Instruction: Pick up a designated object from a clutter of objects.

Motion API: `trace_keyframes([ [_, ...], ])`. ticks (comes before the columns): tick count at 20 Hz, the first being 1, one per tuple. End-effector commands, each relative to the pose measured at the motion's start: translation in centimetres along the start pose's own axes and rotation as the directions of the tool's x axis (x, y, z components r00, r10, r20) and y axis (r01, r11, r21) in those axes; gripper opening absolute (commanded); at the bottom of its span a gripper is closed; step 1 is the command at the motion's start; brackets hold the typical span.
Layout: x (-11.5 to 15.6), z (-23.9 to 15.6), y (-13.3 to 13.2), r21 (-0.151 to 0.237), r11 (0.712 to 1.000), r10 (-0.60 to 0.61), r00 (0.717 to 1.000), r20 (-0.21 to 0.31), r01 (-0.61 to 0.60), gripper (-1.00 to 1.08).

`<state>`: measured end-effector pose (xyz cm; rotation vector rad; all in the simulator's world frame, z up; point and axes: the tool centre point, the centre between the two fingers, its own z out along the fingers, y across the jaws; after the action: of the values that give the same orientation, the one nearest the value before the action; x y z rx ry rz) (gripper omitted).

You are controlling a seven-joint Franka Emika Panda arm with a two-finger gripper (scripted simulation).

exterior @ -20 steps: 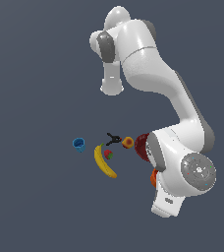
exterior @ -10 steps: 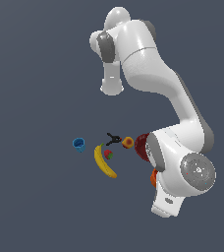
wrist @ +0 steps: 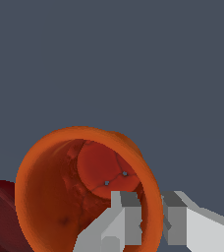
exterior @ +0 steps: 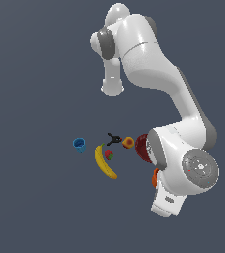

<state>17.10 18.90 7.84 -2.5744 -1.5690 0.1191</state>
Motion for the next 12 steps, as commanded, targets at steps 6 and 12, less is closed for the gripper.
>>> trace_keyframes([
  [6,-0.7,-4.6,-0.4,-0.029,0.995,0.09,0.996,-0.019,-0.091,-1.0],
  [12,-1.8,-10.6,-1.3,-0.062,0.974,0.214,0.976,-0.046,-0.216,-1.0],
])
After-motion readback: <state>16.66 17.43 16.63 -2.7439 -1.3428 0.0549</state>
